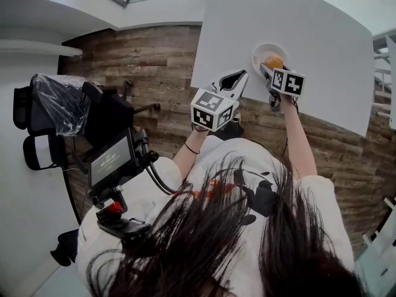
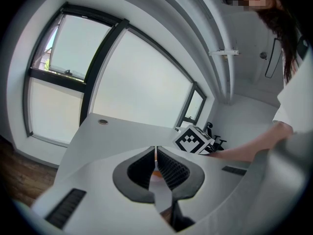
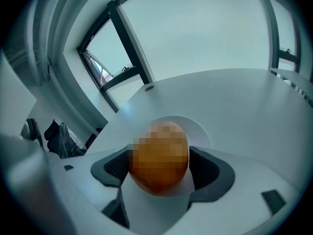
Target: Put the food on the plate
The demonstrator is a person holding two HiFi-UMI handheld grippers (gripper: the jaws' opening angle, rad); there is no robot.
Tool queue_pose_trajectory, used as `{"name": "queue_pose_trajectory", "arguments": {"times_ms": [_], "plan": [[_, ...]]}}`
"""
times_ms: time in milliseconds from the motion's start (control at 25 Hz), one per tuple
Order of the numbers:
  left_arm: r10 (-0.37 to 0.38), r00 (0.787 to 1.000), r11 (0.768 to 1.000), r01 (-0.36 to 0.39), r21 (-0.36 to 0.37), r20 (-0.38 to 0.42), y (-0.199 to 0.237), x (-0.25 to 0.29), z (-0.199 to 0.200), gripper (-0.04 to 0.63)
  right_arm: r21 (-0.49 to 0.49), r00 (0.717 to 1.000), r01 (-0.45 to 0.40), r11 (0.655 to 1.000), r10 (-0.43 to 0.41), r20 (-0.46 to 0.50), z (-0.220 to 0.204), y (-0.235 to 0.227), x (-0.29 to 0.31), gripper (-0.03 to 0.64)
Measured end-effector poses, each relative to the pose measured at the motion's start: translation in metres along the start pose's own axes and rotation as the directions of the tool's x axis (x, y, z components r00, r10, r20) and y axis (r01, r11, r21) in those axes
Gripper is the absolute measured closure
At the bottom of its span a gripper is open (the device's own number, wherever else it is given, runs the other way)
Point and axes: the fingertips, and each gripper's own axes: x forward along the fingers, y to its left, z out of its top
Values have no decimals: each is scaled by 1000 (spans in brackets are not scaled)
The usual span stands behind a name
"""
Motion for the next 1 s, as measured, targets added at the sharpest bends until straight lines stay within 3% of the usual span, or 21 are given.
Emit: {"name": "queue_pose_trajectory", "arguments": {"times_ms": [200, 240, 280, 560, 800, 1000], "plan": [[0, 1000, 1000, 0, 3, 1, 1, 1, 2, 589, 0, 1000, 7, 1000, -7, -4, 4, -2, -4, 264], [0, 1000, 1000, 0, 4, 0, 0, 1, 2, 589, -1, 1000, 2, 1000, -2, -4, 5, -2, -5, 247], [-1, 1000, 1000, 1, 4, 0, 0, 1, 3, 589, -2, 1000, -4, 1000, 4, -3, 6, 0, -5, 184], [-12, 1000, 1000, 12, 11, 0, -1, 1, 2, 589, 14, 999, -14, 1000, 13, 50, 15, 5, -15, 184], [-14, 1000, 1000, 14, 10, -2, -1, -2, 1, 589, 89, 990, -55, 994, 43, 132, 25, 13, -40, 184], [-33, 999, 999, 33, 15, 4, -7, -5, 4, 589, 159, 967, -120, 980, 79, 242, 31, 26, -75, 186]]}}
